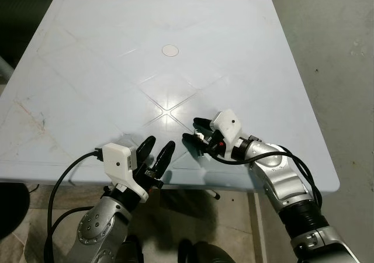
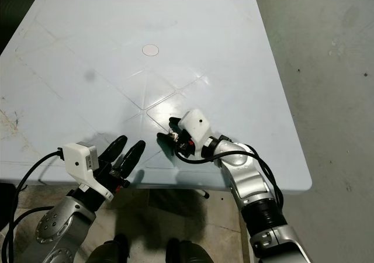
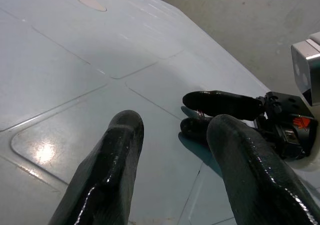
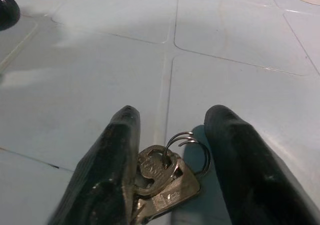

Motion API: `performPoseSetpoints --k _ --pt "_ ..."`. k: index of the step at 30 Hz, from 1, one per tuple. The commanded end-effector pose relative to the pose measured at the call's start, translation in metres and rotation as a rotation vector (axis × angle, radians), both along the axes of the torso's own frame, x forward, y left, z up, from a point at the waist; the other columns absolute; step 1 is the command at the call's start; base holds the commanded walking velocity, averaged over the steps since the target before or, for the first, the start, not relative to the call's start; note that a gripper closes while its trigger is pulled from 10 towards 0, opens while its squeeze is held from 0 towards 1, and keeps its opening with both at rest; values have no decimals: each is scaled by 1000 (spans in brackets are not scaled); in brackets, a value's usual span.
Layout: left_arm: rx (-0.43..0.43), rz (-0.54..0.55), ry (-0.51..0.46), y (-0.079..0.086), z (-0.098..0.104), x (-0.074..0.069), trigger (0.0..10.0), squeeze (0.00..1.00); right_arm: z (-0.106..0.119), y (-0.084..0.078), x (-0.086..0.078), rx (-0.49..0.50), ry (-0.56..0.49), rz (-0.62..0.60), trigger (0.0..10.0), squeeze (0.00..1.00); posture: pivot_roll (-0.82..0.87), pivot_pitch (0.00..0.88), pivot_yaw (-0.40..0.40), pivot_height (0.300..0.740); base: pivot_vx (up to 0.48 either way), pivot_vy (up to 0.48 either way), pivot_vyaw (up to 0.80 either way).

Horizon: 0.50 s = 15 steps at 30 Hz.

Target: Hang keys on a hook

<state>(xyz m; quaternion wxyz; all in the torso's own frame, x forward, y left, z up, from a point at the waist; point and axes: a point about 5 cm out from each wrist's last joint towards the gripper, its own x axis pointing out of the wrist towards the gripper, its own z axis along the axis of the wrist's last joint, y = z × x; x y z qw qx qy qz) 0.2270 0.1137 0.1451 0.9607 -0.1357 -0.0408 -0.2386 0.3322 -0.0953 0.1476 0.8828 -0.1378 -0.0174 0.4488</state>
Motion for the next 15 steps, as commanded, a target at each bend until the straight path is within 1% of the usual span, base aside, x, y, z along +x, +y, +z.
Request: performPoseSetpoints --k 1,11,15 --pt "-8 -9 0 -3 2 -3 10000 0 -9 -8 0 -24 44 -17 0 0 126 261 -121 740 0 0 0" --pt "-11 -11 0 -3 2 -3 10000 0 -10 -8 -2 -14 56 4 0 0 127 263 -120 740 0 0 0" --pt "-13 -14 0 -3 2 -4 10000 0 -9 -8 -1 -7 42 3 0 0 125 261 -118 740 0 0 0"
